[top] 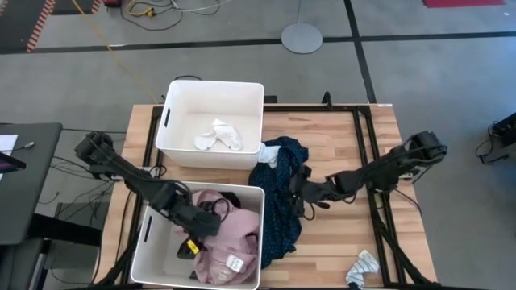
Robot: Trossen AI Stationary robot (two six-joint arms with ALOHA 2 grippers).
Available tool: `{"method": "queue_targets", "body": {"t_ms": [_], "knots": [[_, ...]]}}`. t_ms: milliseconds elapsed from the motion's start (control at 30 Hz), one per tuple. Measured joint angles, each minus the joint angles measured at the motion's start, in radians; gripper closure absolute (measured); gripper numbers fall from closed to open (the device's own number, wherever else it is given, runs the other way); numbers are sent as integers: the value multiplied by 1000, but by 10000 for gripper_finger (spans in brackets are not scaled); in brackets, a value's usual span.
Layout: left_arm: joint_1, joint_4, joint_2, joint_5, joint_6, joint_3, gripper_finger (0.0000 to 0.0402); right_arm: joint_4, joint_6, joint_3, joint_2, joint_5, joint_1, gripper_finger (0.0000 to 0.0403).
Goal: Sort clothes
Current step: Put the pink shirt into the bottom white laundry organizer, then put the dark blue shirt into the bottom white laundry organizer
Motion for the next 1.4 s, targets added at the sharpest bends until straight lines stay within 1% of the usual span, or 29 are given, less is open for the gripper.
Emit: {"method": "queue_targets", "body": {"t_ms": [133,300,367,433,533,600,700,800,900,933,967,1233,1400], "knots": [[-42,-87,0,-39,5,130,134,23,0,0,51,-77,-39,93],[-95,-212,-1,-123,-19,264,134,144,3,1,207,-143,-55,92],[-115,-257,-1,-174,-28,309,134,200,6,12,270,-143,-56,93],[-134,-292,-2,-229,-41,336,134,220,17,26,326,-138,-55,101],[-149,-348,-2,-276,-63,363,134,243,23,42,372,-120,-50,125],[-156,-405,-2,-326,-91,376,134,257,22,44,381,-106,-43,148],[-167,-497,-2,-418,-138,384,134,243,20,43,368,-68,-26,200],[-180,-552,-2,-513,-173,384,134,222,-2,40,334,-42,-11,273],[-198,-557,-2,-608,-181,384,134,202,-31,37,295,-43,2,349],[-207,-555,-2,-645,-181,384,134,190,-38,37,282,-43,7,370],[-215,-553,-2,-682,-182,384,134,174,-46,37,268,-42,12,383],[-314,-546,-2,-986,-187,384,134,39,-34,35,132,63,72,388],[-376,-522,-1,-1119,-191,348,134,0,-50,35,12,139,115,388]]}}
